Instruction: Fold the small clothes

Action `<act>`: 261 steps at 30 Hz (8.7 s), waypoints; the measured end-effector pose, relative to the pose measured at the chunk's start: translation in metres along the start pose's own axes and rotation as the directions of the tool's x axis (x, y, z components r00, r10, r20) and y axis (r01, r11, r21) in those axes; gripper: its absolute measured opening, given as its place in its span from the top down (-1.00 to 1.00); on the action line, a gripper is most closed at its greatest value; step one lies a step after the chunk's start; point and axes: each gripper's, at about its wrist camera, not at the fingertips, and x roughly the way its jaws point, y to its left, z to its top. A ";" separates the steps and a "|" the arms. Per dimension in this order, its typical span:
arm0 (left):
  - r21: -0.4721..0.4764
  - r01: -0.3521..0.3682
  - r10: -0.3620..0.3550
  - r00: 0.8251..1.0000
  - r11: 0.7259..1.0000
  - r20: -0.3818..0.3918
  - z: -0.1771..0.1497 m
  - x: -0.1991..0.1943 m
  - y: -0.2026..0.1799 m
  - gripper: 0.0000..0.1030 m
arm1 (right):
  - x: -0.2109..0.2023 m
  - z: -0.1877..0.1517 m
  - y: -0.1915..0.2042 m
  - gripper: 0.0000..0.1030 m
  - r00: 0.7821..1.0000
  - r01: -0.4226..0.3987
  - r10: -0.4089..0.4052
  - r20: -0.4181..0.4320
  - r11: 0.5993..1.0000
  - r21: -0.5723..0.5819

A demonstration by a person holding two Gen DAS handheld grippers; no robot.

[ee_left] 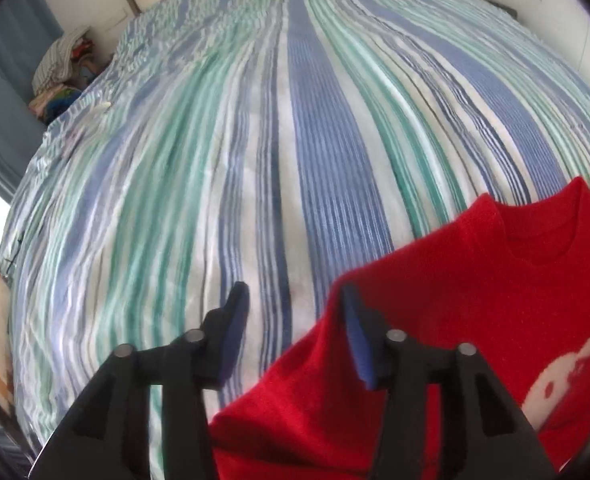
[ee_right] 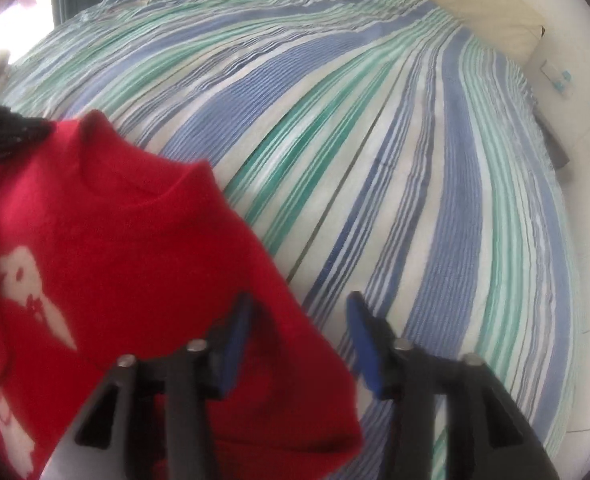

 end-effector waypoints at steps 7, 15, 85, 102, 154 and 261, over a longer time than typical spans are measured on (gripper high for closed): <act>-0.042 0.019 -0.015 0.996 0.999 0.082 -0.060 -0.103 0.044 -0.42 | -0.104 -0.061 0.010 -0.26 0.991 0.043 -0.033 0.132 0.997 -0.071; -0.183 0.199 -0.200 0.980 0.963 0.014 -0.180 -0.167 0.028 -0.48 | -0.126 -0.119 0.158 -0.24 0.966 -0.193 0.241 0.097 0.916 -0.351; 0.355 0.242 -0.224 0.970 0.903 -0.092 -0.136 -0.085 -0.161 -0.29 | -0.222 -0.422 -0.004 -0.38 0.965 -0.123 -0.101 0.241 0.641 0.758; -0.659 0.064 0.015 0.994 0.750 0.113 -0.180 -0.131 0.214 0.94 | -0.204 -0.391 0.054 -0.38 0.963 -0.129 -0.053 0.266 0.772 0.622; -0.379 0.218 -0.328 0.910 0.900 -0.256 -0.370 -0.150 -0.014 -0.06 | -0.154 -0.368 0.160 0.92 0.871 -0.447 0.489 0.042 0.755 0.480; -0.309 0.142 -0.072 0.972 0.940 0.224 -0.331 -0.193 -0.028 -0.98 | -0.193 -0.353 0.135 -0.46 0.947 -0.078 -0.089 0.309 0.868 0.490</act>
